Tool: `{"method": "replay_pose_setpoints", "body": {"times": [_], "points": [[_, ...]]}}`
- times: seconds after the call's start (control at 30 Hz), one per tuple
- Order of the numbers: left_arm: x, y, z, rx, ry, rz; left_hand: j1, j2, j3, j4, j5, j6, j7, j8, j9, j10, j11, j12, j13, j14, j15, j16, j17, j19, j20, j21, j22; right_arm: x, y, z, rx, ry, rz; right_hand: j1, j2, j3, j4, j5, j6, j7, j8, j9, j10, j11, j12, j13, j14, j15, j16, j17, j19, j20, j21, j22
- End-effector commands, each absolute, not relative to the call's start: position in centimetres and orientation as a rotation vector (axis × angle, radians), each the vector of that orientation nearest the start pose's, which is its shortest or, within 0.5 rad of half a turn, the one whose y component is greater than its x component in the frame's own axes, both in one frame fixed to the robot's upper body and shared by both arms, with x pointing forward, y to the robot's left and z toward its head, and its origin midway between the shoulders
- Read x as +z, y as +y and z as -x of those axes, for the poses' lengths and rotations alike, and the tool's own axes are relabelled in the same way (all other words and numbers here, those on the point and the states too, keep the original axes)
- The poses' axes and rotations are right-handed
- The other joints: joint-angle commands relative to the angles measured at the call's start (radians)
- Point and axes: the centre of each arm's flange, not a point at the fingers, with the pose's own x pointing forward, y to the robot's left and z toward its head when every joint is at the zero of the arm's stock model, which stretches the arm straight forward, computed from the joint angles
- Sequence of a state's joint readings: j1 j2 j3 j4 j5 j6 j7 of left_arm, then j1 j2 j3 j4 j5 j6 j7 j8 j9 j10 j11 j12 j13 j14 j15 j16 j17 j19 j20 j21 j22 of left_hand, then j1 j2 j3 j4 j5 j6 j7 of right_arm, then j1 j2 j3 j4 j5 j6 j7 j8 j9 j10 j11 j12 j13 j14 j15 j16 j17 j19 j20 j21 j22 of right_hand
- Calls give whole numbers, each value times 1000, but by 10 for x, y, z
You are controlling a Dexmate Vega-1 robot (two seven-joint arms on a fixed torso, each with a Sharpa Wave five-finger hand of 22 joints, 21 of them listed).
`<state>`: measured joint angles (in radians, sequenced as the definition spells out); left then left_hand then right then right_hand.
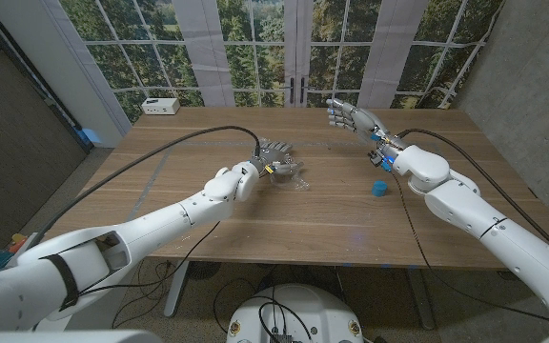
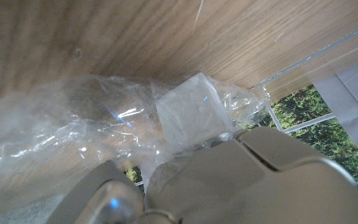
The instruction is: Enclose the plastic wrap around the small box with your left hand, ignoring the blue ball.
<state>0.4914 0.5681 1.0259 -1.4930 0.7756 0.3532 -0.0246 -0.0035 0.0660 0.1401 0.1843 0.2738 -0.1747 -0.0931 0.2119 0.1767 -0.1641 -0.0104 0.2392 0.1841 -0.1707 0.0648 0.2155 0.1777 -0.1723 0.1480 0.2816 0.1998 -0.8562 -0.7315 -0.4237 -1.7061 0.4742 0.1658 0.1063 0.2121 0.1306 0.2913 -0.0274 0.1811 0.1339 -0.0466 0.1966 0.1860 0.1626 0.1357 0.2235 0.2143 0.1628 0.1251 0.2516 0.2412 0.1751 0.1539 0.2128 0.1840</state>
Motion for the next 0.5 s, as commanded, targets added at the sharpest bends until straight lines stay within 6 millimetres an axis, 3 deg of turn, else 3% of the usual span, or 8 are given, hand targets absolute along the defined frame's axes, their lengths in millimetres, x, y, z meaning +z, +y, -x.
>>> {"method": "replay_pose_setpoints", "body": {"times": [0.03,0.27,0.5], "points": [[-9,116,-641,55,-758,-1521,21,92,6,-12,5,-62,-14,10,3,-70,3,20,5,-104,14,11,1,-149,20,11,-1,41,-228,-575,449,-708,377,-6,-2,4,4,4,7,0,0,3,2,-9,-4,0,5,2,-1,-1,10,-1,8,3],[-6,119,-635,71,-793,-1473,44,81,20,-28,-2,-19,-29,10,2,-14,12,33,8,-50,17,12,0,-160,46,-1,-4,40,-227,-575,453,-715,372,-6,-3,4,4,4,8,1,1,3,3,-6,-4,0,5,2,-1,-2,11,1,8,3],[5,135,-632,113,-766,-1384,58,70,25,-40,-6,-2,-34,10,2,5,10,36,9,-30,17,11,1,-144,50,2,-5,41,-225,-574,458,-717,373,-7,-3,4,5,4,7,0,0,3,2,-5,-5,0,5,1,-2,-2,11,1,7,3]]}}
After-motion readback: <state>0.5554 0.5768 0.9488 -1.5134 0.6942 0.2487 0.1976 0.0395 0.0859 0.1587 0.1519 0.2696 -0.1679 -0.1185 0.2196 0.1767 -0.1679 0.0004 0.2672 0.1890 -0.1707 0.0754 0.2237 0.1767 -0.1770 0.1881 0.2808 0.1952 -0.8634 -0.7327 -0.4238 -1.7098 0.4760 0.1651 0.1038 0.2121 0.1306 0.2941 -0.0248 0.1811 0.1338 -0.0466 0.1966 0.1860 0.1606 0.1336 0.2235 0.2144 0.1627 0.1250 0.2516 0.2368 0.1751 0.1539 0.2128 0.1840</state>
